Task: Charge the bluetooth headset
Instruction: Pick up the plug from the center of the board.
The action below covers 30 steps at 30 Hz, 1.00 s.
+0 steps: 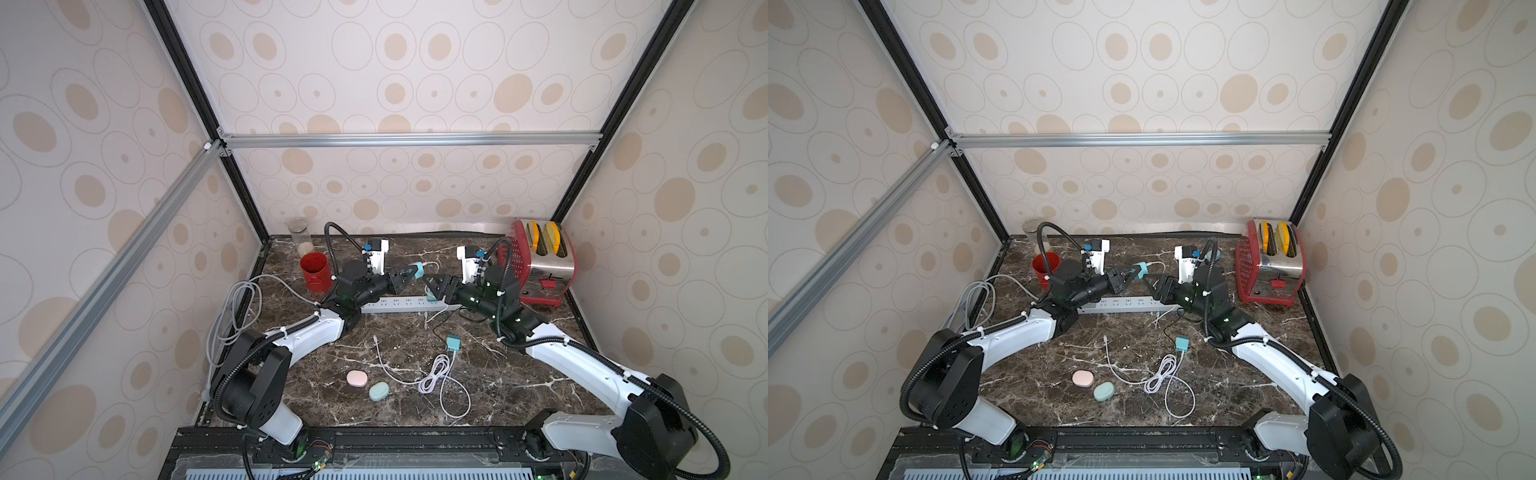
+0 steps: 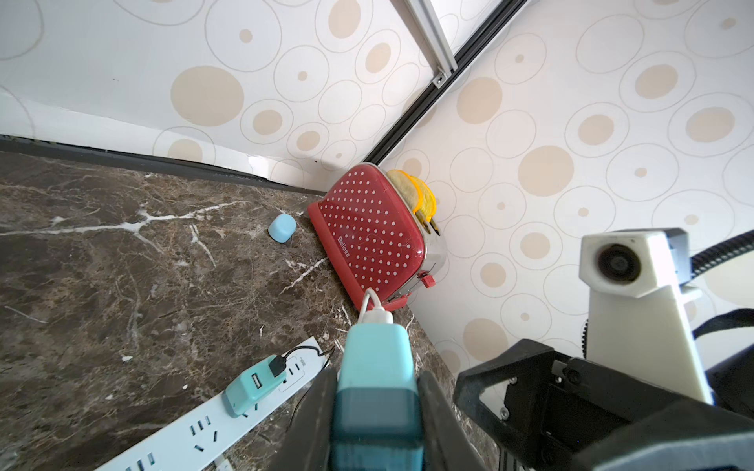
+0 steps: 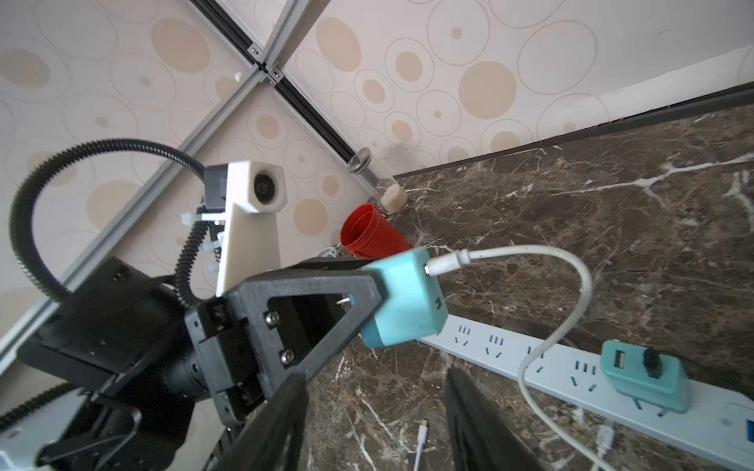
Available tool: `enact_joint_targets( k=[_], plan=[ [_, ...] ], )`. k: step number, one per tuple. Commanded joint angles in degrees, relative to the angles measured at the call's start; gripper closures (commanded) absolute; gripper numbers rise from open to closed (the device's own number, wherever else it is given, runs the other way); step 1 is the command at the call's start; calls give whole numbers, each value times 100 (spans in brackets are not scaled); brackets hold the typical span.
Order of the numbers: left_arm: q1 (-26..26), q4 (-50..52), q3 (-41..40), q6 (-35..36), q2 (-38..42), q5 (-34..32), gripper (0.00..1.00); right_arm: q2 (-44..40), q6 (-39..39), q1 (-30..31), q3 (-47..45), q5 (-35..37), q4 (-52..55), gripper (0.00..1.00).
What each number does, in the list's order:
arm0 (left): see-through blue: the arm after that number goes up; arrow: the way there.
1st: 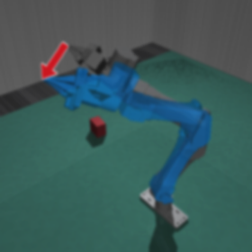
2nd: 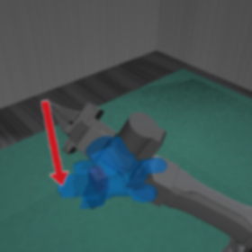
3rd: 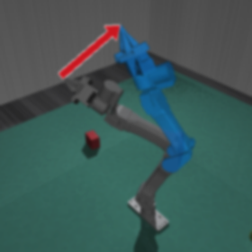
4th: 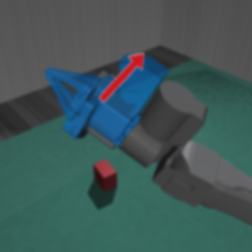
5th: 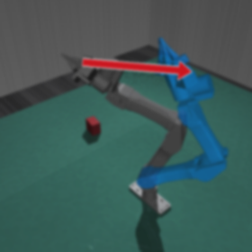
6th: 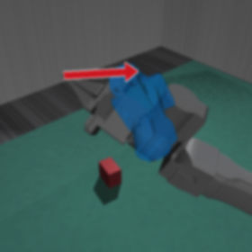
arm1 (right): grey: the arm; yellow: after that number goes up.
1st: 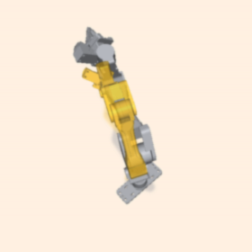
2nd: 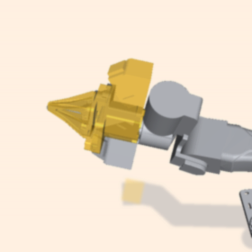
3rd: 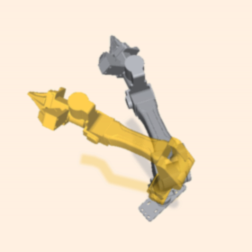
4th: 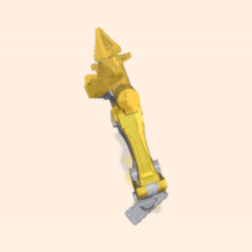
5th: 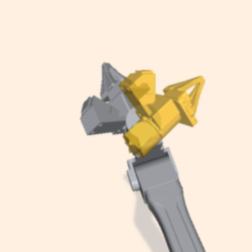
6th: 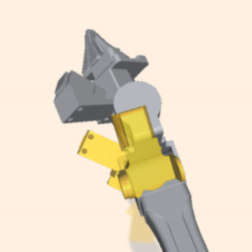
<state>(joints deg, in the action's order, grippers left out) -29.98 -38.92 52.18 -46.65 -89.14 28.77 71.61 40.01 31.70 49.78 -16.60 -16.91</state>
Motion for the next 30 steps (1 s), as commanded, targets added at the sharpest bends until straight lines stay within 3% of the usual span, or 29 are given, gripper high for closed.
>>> enact_joint_targets(
  k=[1, 8, 15, 23, 30],
  plan=[
    [-22, -577, 5, -314, 78, -76, 100, -29, 543, -15, 9, -22, -304, 44],
    [-21, -579, -89, -246, 100, -97, 100, -2, 318, -69, 49, -16, -42, 44],
    [-16, -103, -190, 155, 320, -233, 100, -231, -120, -229, 65, 139, 741, 44],
    [129, 1108, -352, 732, 845, -789, 100, -537, -868, -466, 36, 387, 1848, 44],
    [348, 1369, -681, 898, 1149, -944, 100, -498, -907, -549, 5, 421, 2053, 44]
  ],
)
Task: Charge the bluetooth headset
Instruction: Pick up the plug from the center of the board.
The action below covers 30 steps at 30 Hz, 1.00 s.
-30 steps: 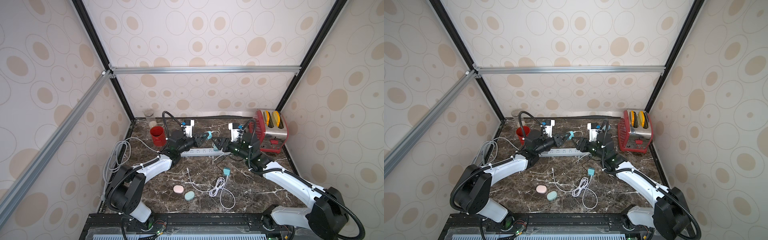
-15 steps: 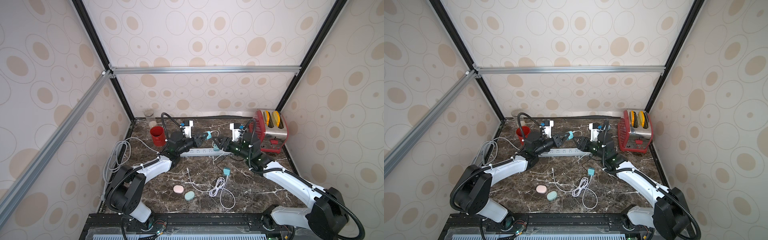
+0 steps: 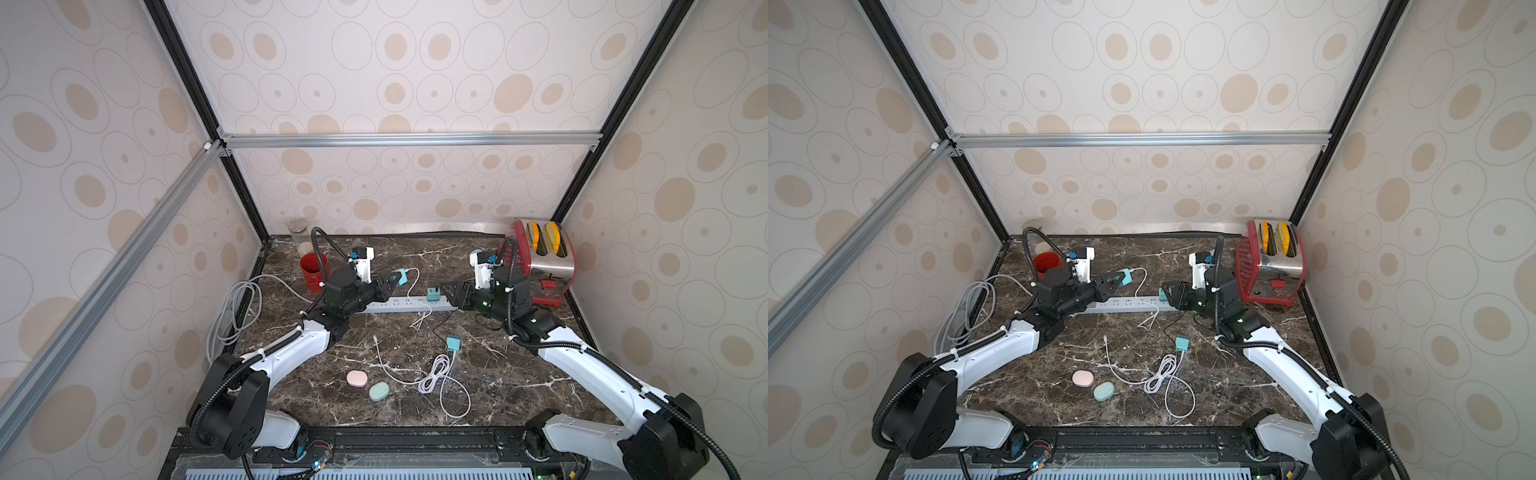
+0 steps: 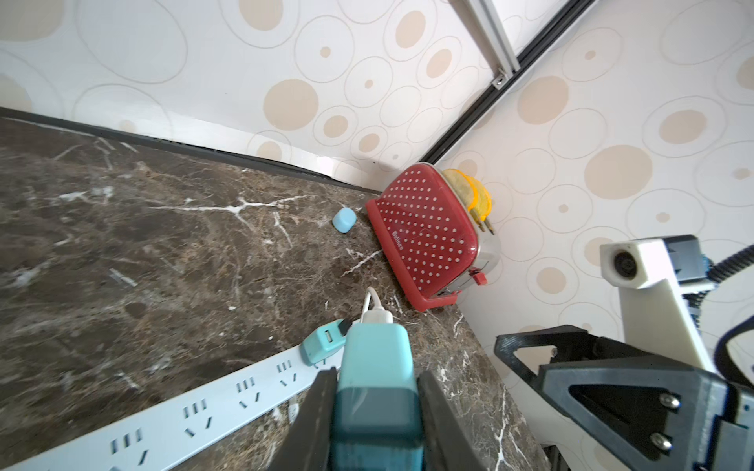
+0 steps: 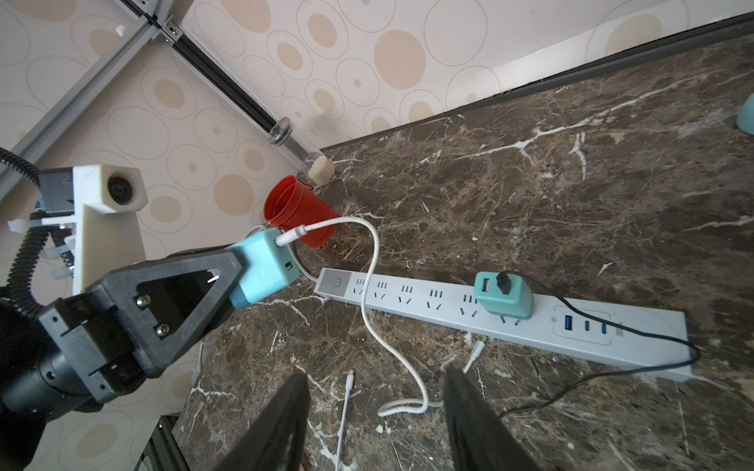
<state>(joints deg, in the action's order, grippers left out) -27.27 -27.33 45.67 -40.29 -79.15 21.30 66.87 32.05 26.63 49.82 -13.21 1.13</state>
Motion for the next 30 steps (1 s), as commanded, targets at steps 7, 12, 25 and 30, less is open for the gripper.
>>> enact_joint_targets(
  k=[7, 12, 25, 30],
  plan=[
    [184, 337, -224, 546, 215, -198, 100, 29, -327, -45, -5, -33, 387, 44],
    [255, 415, -311, 660, 234, -267, 100, 59, -366, -52, -33, -127, 419, 44],
    [388, 1132, -455, 1053, 284, -954, 100, 287, -205, -47, -96, -632, 243, 44],
    [432, 1318, -600, 1131, 332, -1207, 100, 309, -257, -50, -97, -536, 366, 44]
  ],
)
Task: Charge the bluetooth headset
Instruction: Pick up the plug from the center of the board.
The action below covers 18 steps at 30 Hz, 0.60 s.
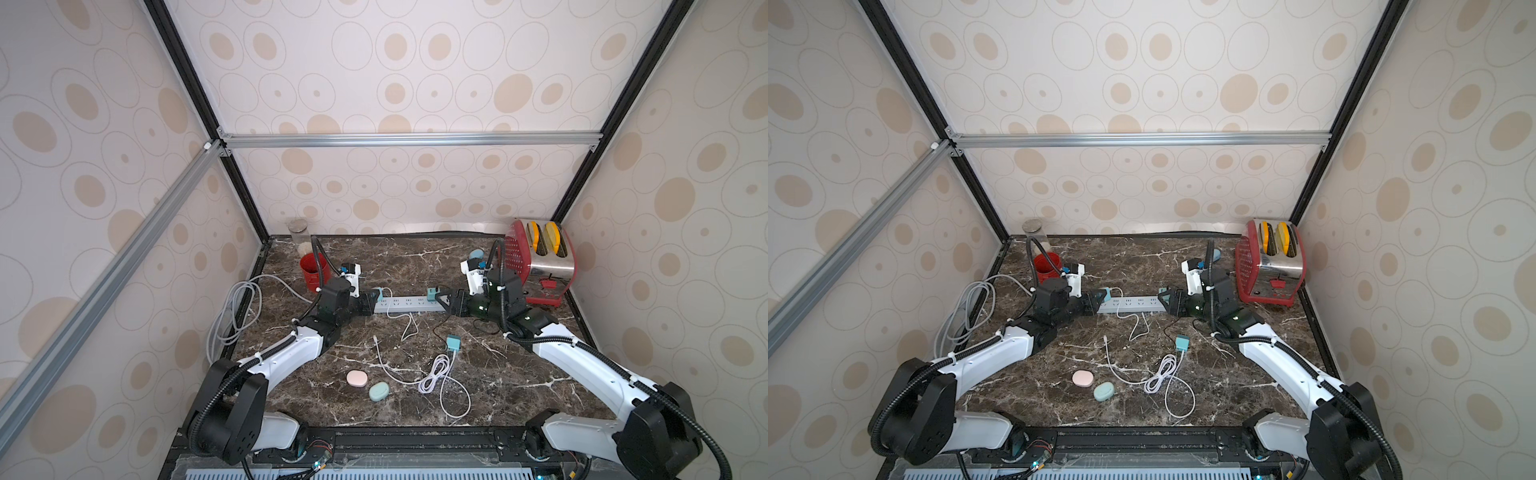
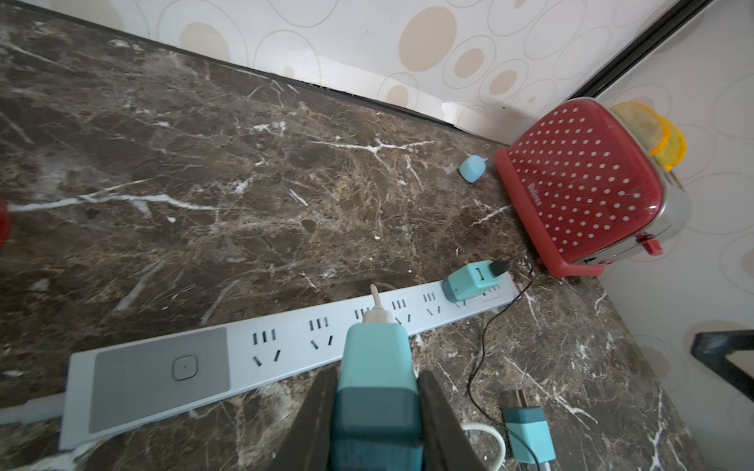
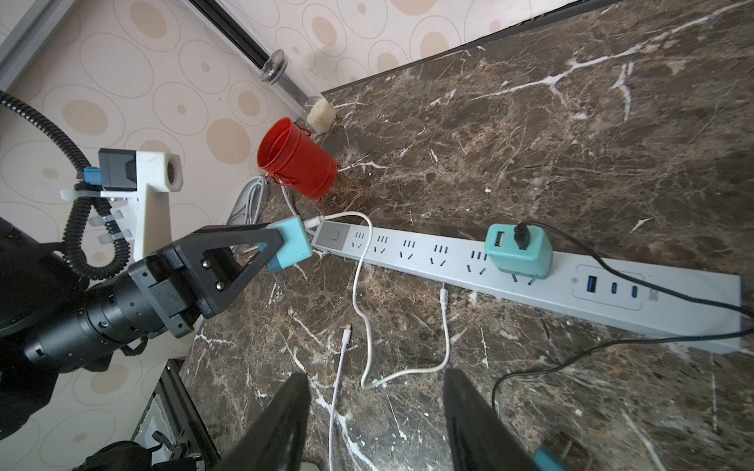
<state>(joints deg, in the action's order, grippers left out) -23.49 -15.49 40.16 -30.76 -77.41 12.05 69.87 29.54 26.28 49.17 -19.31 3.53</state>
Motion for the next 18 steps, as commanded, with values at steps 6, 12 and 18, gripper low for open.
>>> enact_joint_targets(
  k=[6, 12, 18],
  plan=[
    [129, 230, -83, 198, 88, -344, 100, 140, 45, -11, 19, 47, 121, 44],
    [158, -857, -360, 144, 70, 621, 100, 267, 248, -13, -112, -684, -439, 44],
    [156, -2428, -455, -665, -179, 1531, 100, 722, 1299, 65, -206, -1704, -1685, 46]
  ],
)
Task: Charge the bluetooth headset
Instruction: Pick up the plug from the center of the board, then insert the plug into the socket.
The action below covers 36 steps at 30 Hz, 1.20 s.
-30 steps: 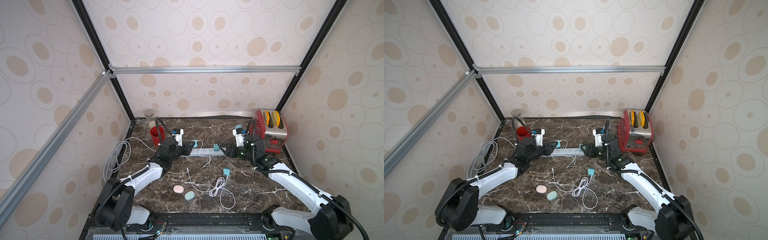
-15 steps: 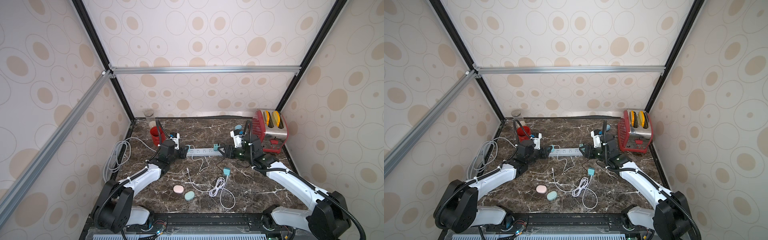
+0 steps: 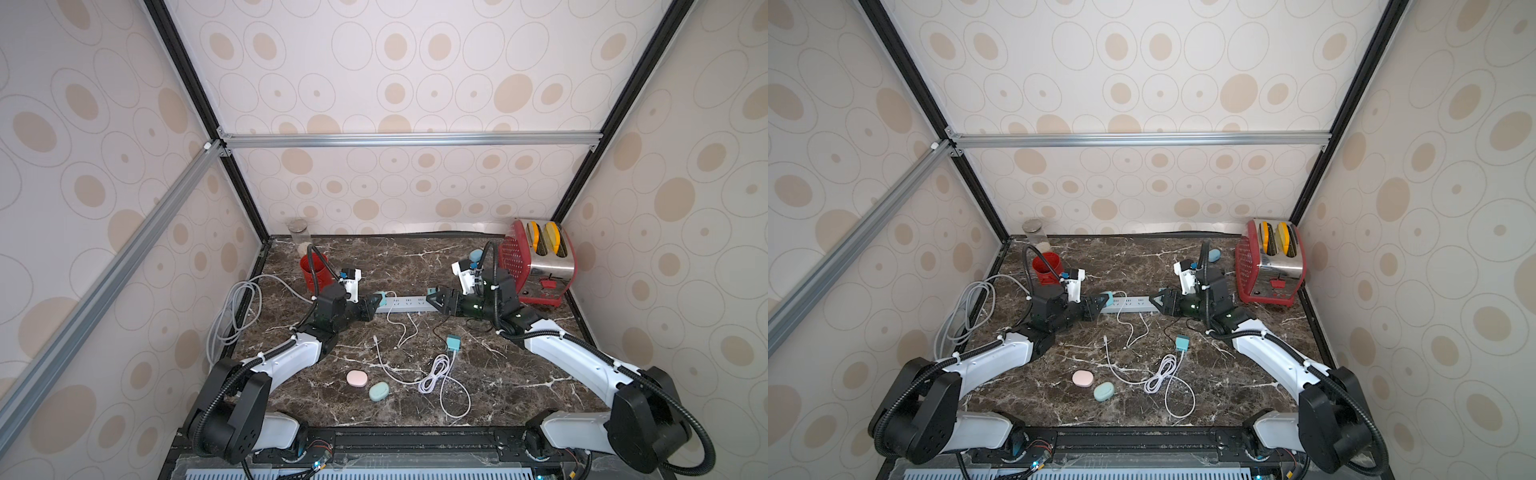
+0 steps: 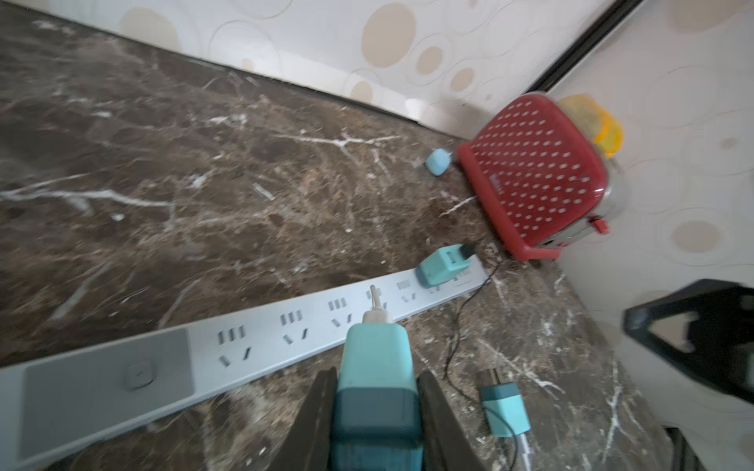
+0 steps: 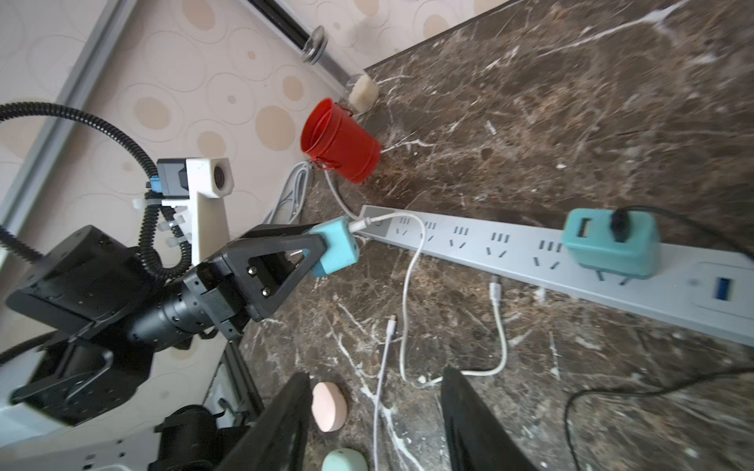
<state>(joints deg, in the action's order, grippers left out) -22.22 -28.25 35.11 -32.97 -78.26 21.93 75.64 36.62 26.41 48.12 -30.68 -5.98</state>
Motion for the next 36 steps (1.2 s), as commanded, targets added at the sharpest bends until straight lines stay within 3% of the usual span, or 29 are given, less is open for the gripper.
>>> enact_joint_targets(
  k=[1, 7, 15, 18, 28, 36],
  plan=[
    [28, -1071, 96, -468, -125, 483, 100, 173, 647, 62, -88, -496, -729, 47],
    [28, -1372, 57, -731, -278, 469, 100, 469, 967, 98, -101, -426, -1200, 47],
    [7, -3341, -66, -2870, -709, 656, 100, 835, 1942, 349, -63, -233, -2158, 41],
    [-59, -3681, -66, -3303, -819, 599, 100, 856, 2205, 377, -103, -125, -2560, 40],
    [-546, -4105, 143, -4060, -943, 290, 100, 1019, 2684, 481, 20, 100, -3143, 34],
    [-708, -4344, 175, -4484, -1033, 145, 100, 1067, 2865, 481, 122, 219, -3456, 44]
  ],
)
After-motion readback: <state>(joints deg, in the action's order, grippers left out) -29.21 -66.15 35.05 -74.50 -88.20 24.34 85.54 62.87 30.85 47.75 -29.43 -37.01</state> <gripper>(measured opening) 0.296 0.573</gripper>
